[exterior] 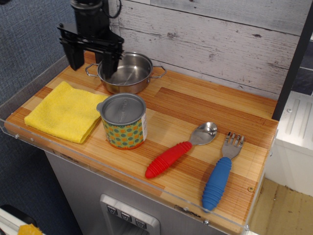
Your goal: Move the can so that it is in front of the red spoon and against the back wall.
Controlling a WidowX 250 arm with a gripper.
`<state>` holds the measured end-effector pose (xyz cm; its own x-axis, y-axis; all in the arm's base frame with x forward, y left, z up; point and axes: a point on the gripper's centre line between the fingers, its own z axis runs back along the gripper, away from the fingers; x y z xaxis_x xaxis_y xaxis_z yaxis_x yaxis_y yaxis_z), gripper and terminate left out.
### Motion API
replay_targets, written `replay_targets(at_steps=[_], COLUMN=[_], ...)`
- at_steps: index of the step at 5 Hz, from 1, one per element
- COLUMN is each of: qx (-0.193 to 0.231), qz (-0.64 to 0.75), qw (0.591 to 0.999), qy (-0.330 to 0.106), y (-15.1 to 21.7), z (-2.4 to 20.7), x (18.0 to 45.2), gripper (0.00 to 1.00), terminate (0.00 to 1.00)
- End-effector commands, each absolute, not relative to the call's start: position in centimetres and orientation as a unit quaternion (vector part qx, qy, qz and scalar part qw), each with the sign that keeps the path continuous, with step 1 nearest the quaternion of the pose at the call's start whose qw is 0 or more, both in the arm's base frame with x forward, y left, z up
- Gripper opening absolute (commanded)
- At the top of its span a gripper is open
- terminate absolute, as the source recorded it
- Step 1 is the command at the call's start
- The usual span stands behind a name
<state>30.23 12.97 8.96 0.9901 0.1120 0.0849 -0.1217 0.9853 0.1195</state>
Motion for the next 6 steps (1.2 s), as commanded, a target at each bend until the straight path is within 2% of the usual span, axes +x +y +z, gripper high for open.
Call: replay_targets(at_steps=[1, 3, 4, 5, 6], qx=[0.061, 0.065, 0.045, 0.04, 0.069], qz=[-0.039, -0.193, -0.255, -0.278, -0.255], qw=[0.996, 0.979, 0.966, 0.96, 0.964], qy=[-0.048, -0.011, -0.003, 0.026, 0.009], y=[11.8, 10.5, 9.5, 9.2, 9.2], z=[11.5, 10.5, 9.7, 7.8, 7.0], x=[25.8, 22.5, 21.9, 22.4, 22.9], gripper=[1.0, 1.0, 1.0, 1.0, 1.0], terminate=[0.0, 0.0, 0.0, 0.0, 0.0])
